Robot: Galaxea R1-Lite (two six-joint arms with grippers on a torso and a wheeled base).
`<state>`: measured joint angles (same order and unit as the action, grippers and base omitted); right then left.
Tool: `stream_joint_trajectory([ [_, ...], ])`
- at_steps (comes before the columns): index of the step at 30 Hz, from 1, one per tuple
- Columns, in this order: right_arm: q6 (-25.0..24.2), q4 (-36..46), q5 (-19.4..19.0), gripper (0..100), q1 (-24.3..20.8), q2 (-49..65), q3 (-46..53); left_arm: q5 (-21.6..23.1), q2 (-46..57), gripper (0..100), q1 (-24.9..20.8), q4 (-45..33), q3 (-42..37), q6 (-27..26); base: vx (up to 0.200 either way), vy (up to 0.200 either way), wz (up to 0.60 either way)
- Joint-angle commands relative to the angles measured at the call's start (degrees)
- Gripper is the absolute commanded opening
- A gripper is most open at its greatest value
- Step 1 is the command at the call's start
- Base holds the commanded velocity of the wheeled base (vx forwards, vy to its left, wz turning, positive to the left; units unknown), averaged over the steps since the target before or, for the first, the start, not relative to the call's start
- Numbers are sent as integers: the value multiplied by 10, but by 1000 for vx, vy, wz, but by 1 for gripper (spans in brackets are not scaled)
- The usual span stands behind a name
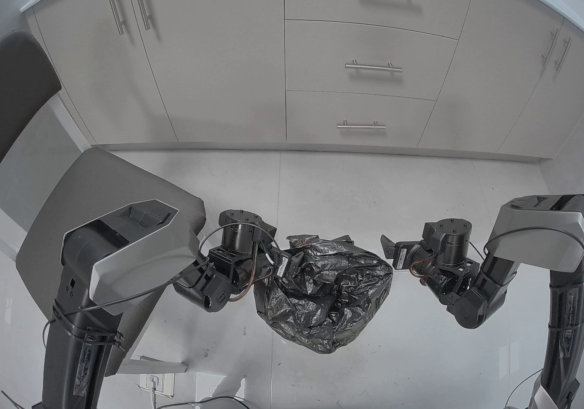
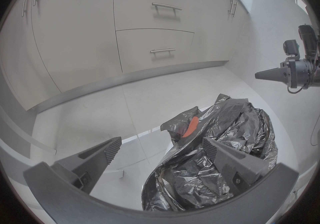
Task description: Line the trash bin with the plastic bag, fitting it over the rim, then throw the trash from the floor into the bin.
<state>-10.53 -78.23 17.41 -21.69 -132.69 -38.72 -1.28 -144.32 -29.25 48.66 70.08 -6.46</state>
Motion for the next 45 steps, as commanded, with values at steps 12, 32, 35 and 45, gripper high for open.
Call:
stream_joint_trajectory([
  [12, 0, -1, 0, 100, 0, -6, -1, -5, -34, 100, 10, -59, 79, -14, 0, 0, 0],
  [32, 4, -25, 0, 100, 0, -26, -2, -11, -48, 100, 27, -82, 146, -12, 0, 0, 0],
  [35, 4, -25, 0, 100, 0, -27, -3, -12, -65, 100, 29, -94, 168, -13, 0, 0, 0],
  [45, 4, -26, 0, 100, 0, -40, -3, -12, -121, 100, 39, -155, 264, -14, 0, 0, 0],
])
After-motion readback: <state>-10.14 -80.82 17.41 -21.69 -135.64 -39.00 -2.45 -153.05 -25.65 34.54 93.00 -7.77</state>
